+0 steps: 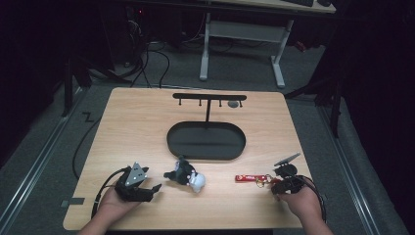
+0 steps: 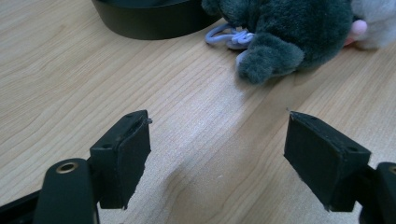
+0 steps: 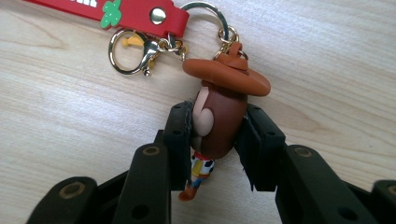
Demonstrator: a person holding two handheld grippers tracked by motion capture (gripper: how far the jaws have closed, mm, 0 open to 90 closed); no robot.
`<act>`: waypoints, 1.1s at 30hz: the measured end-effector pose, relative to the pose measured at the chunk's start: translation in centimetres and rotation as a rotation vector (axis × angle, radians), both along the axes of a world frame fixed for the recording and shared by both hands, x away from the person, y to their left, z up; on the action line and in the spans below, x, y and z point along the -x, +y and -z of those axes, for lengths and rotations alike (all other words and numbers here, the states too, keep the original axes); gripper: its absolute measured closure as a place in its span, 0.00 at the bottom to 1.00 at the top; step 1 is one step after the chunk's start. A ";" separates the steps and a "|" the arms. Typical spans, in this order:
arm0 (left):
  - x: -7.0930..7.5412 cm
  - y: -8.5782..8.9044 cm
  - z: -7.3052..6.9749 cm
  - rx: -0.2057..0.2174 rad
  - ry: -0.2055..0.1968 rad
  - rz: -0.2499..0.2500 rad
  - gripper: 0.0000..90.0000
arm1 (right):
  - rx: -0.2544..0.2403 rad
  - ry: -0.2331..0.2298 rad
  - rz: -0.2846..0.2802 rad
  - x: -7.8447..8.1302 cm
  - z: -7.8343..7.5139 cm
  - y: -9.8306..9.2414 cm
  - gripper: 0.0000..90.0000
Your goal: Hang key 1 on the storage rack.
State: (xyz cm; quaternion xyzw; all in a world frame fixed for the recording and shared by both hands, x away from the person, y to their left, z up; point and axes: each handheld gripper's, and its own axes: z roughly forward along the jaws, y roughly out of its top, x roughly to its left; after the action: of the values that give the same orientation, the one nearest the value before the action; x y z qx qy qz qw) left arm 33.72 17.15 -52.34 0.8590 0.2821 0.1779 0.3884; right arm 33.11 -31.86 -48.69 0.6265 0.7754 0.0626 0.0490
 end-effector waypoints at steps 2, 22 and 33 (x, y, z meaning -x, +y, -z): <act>0.0 0.0 0.0 -0.002 0.001 0.000 0.25 | -0.031 -0.001 0.000 -0.1 -0.3 -0.1 0.74; 0.1 -0.2 0.0 -0.001 0.005 0.009 0.26 | -0.083 0.018 -0.108 -0.3 -7.6 2.4 0.74; 0.2 -0.2 0.1 -0.001 0.005 0.010 0.26 | -0.069 -0.038 -0.150 -1.0 -10.7 4.2 0.75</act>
State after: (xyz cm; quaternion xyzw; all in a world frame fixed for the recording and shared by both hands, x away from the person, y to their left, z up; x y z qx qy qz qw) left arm 33.57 16.96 -52.41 0.8611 0.2786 0.1737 0.3883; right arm 34.14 -27.69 -37.96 0.5666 0.8165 0.1046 0.0370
